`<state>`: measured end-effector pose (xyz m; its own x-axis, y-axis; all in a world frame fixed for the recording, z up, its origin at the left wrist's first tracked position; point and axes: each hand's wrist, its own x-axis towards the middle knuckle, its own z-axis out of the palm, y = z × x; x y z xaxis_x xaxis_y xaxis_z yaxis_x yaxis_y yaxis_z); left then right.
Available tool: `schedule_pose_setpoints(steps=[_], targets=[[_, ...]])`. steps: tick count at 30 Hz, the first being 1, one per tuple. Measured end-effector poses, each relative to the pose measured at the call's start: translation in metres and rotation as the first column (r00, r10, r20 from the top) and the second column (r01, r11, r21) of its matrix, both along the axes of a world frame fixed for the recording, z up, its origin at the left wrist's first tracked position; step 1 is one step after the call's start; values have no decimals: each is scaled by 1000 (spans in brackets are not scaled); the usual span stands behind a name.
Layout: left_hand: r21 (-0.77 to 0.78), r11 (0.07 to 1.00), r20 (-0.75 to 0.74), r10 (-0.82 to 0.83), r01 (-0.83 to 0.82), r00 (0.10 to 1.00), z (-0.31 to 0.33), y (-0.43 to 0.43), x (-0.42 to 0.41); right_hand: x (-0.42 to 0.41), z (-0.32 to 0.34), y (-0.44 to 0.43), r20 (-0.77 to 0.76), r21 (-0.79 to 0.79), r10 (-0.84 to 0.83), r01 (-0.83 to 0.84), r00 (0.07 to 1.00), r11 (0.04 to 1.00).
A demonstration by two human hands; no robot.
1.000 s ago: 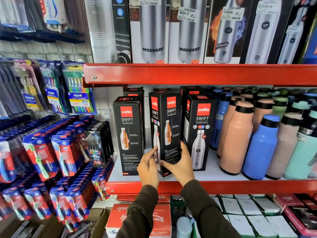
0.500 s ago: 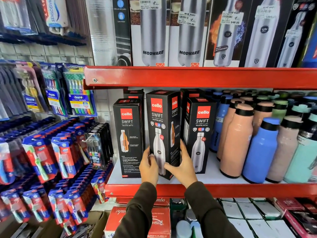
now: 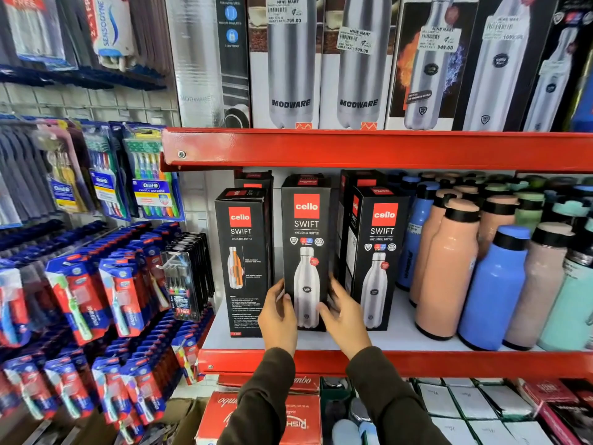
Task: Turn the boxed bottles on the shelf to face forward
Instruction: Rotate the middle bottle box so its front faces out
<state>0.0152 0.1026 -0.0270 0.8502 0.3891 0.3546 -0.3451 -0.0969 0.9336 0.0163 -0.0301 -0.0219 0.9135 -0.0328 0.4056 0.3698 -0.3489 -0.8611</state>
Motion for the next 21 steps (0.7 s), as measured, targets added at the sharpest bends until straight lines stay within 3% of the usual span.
schedule_pose_setpoints(steps=[6,21], targets=[[-3,1000,-12,24,-24,1000,-4,-5,-1,6,-3,0,20,94,-85,82,996,992],[53,997,-28,52,-50,998,-7,-10,2,12,-19,5,-14,140,-214,214,977,967]])
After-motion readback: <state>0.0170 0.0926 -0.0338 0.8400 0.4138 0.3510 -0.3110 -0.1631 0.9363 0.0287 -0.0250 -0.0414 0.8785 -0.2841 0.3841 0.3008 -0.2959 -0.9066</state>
